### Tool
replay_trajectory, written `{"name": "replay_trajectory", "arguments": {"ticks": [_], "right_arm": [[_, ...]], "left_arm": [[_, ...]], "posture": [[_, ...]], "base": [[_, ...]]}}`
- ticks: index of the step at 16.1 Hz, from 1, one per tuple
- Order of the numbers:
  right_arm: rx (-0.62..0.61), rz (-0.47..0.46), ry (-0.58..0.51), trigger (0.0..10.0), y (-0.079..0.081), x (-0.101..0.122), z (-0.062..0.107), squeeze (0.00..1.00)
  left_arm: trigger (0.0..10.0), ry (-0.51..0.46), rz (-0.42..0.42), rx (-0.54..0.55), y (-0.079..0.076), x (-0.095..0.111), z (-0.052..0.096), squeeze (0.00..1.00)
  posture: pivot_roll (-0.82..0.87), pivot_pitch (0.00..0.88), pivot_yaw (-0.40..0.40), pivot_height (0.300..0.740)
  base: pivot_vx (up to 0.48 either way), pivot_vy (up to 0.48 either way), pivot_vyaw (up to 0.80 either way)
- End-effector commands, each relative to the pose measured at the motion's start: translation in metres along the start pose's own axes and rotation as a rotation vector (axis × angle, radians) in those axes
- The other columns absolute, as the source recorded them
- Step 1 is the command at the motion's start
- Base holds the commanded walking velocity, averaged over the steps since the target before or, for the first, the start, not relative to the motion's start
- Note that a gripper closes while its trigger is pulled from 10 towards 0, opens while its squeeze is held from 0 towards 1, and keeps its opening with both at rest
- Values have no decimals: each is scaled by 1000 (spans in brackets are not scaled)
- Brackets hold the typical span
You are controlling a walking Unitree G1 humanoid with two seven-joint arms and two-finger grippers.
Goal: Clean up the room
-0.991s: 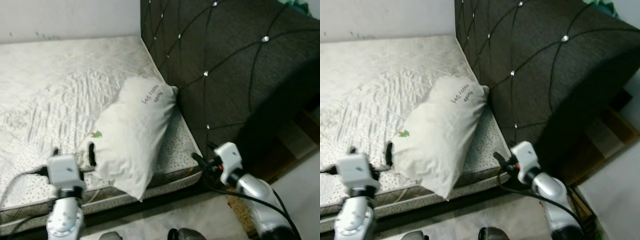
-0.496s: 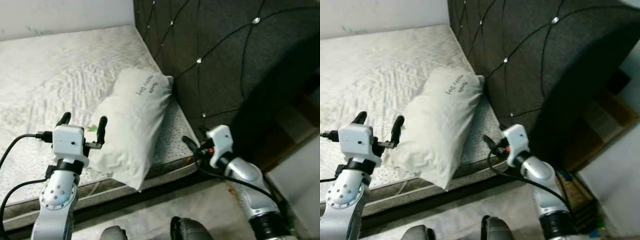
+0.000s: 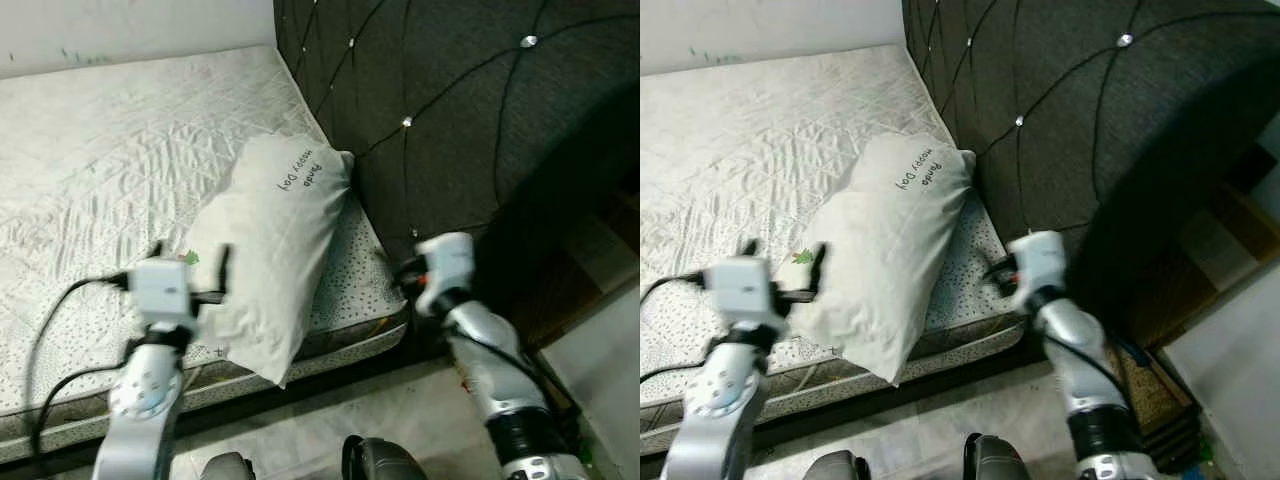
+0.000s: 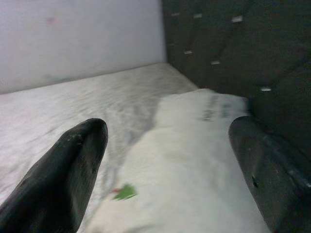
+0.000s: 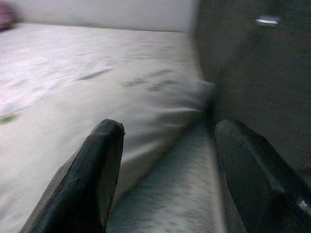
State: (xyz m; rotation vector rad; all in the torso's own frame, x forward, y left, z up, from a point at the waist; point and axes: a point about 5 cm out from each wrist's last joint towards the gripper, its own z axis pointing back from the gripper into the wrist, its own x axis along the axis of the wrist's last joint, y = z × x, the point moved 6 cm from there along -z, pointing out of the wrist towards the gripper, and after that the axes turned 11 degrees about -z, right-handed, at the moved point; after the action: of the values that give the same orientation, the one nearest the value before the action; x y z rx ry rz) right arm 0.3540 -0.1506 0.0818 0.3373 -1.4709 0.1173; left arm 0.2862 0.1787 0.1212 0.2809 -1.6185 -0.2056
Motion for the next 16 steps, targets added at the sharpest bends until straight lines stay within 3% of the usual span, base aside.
{"name": "replay_trajectory", "arguments": {"ticks": [1, 3, 5, 6, 8, 10, 13, 16], "right_arm": [[-131, -51, -55, 10000, -21, 7, 11, 0], [-192, -70, -78, 10000, -31, 6, 26, 0], [-121, -39, -29, 10000, -23, -6, 42, 0], [-117, -32, 8, 10000, -29, -15, 56, 0], [-136, -17, 21, 10000, -36, -18, 68, 0], [-120, -22, 20, 10000, -28, -16, 65, 0], [-40, -8, 11, 10000, -7, -12, 46, 0], [-2, -13, 1, 10000, -3, -7, 41, 0]], "left_arm": [[10000, 15, -19, 100, 20, -6, 8, 0], [10000, 58, -9, 178, 34, -16, 18, 0], [10000, 82, -17, 147, 29, -22, 27, 0], [10000, 83, -27, 101, 22, -23, 31, 0], [10000, 75, -12, 119, 24, -22, 32, 0], [10000, 109, 1, 157, 25, -29, 30, 0], [10000, 91, 30, 102, 13, -26, 23, 0], [10000, 79, 39, 70, 7, -23, 21, 0]], "posture": [[50, 52, -31, 740], [59, 60, -44, 740], [52, 77, -48, 740], [44, 84, -46, 740], [34, 90, -47, 740], [22, 77, -46, 740], [22, 68, -48, 740], [19, 73, -50, 740]], "base": [[0, 0, 0], [0, 0, 0], [0, 0, 0], [0, 0, 0], [0, 0, 0], [0, 0, 0], [0, 0, 0], [0, 0, 0]]}}
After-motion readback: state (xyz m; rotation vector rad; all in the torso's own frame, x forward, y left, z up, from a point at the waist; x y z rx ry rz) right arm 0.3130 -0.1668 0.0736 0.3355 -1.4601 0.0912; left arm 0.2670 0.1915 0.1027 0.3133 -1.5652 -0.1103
